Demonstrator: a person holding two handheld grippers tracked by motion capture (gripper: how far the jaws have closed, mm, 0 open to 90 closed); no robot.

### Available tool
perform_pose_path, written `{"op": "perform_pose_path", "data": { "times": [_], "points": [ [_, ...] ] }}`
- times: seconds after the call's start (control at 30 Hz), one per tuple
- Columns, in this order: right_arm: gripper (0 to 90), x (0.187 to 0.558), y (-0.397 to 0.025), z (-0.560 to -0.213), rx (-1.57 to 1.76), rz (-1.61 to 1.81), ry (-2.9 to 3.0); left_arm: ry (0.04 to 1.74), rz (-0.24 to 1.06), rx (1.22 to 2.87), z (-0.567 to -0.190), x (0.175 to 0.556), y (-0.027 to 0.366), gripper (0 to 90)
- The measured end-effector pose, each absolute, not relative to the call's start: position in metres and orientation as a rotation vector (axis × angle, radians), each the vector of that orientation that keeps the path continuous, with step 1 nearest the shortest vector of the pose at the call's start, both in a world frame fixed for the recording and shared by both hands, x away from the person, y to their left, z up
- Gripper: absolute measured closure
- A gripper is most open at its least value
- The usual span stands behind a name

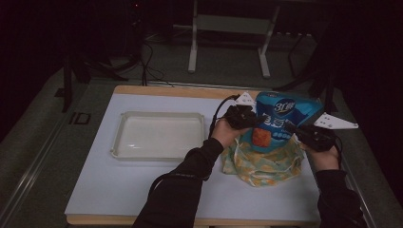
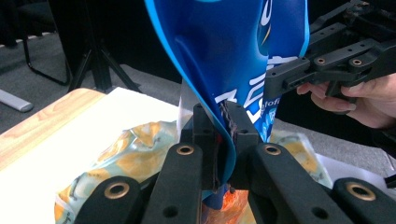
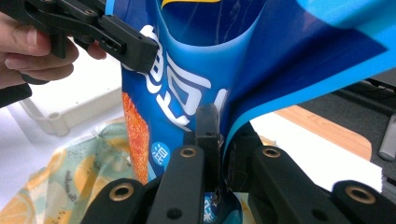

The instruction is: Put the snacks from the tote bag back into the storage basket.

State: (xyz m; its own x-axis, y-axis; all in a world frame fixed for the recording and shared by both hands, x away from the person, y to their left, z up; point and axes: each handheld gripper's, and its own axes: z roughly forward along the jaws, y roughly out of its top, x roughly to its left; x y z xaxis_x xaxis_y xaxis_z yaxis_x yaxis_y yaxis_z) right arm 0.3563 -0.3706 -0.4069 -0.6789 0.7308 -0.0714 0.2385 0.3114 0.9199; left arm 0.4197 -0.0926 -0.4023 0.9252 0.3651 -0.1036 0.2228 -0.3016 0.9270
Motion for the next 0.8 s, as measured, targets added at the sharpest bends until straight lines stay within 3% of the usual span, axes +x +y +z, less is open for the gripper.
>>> {"op": "perform_pose_path", "data": {
  "times": [0.8],
  "points": [
    [87.5, 0.35, -0.348, -0.351, 0.804, 1.352, 2.09, 0.435, 0.189, 1.879, -0.347, 0.409, -0.067, 86.7]
  ]
}}
